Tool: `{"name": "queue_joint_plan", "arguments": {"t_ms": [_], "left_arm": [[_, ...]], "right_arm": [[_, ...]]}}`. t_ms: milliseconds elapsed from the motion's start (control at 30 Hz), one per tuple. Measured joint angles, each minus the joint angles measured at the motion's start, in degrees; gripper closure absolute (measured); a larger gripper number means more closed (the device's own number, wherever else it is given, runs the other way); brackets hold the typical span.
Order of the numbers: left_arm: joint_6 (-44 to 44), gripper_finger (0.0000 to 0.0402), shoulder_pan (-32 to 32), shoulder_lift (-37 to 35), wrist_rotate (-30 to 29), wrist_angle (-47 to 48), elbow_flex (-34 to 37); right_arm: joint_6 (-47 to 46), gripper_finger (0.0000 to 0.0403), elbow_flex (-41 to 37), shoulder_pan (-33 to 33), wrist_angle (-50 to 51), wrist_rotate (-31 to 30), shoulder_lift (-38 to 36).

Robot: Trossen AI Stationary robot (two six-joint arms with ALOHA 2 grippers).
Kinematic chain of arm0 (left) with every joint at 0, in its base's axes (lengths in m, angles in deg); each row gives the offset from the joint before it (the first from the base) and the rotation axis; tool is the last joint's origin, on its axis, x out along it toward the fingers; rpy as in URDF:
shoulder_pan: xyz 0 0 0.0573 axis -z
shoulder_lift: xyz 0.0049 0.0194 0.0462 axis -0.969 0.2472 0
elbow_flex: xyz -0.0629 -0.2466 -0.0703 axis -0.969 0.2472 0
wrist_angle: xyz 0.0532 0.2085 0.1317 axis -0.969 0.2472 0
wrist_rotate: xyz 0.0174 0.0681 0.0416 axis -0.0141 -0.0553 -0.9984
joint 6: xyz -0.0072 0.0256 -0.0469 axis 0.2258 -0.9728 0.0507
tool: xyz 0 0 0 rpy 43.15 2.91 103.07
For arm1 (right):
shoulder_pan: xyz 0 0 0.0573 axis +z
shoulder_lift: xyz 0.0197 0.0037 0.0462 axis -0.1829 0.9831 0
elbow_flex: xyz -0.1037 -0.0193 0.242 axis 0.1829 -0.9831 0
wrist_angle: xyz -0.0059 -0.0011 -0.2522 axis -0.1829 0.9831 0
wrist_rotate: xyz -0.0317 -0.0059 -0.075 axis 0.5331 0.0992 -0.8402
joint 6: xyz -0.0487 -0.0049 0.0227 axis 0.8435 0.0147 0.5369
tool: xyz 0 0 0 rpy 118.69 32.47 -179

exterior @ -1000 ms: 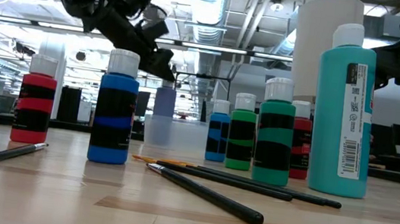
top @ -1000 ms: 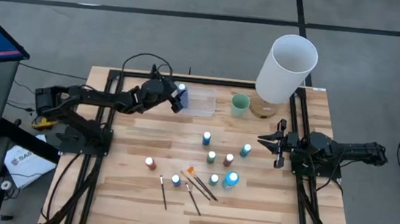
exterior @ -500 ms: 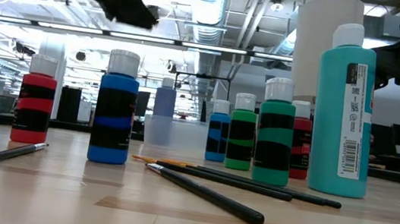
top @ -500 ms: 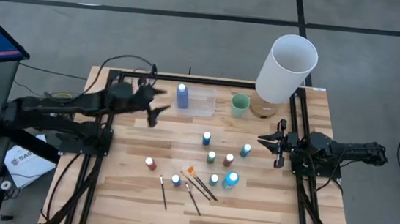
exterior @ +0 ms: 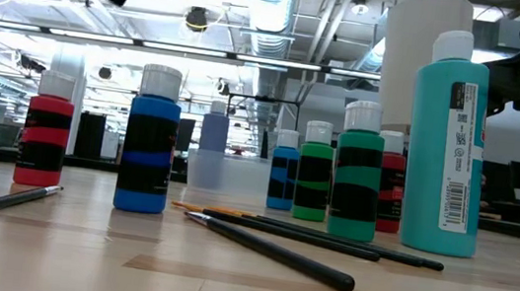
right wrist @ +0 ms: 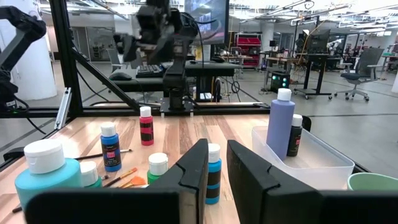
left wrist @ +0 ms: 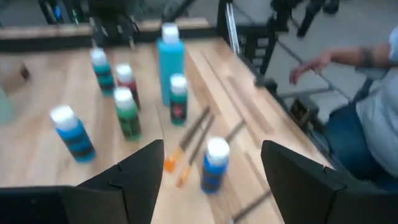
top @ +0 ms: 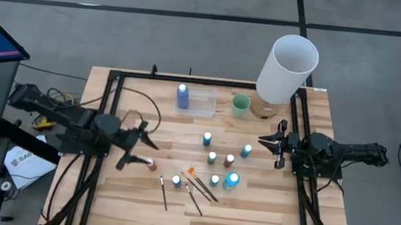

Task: Pick & Place Paint Supplies
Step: Put the small left red paint bottle into the transparent bin

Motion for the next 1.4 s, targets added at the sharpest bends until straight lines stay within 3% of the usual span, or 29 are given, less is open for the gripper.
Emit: {"name": "queue_joint_plan", "arguments": {"t_ms": [200,433,1067,1400], "left_arm": [[3.59,0.0147,8.01,2.48,-8.89,-0.25,2.66],[6.23,0.0147,11.32,6.48,-14.79,-0.91,5.94],[12.27,0.0147,11.21,7.63,-15.85,-3.50,13.39],[13.08,0.0155,11.19,7.63,-16.35,-4.51,13.64]], "right_arm": [[0.00,0.0349,-0.01,-0.01,0.00,0.00,0.01],[0.00,0.0349,-0.01,-0.01,0.00,0.00,0.00],[0.00,0.0349,-0.02,-0.02,0.00,0.00,0.00],[0.00,0.0349,0.00,-0.02,0.00,0.00,0.02]]}}
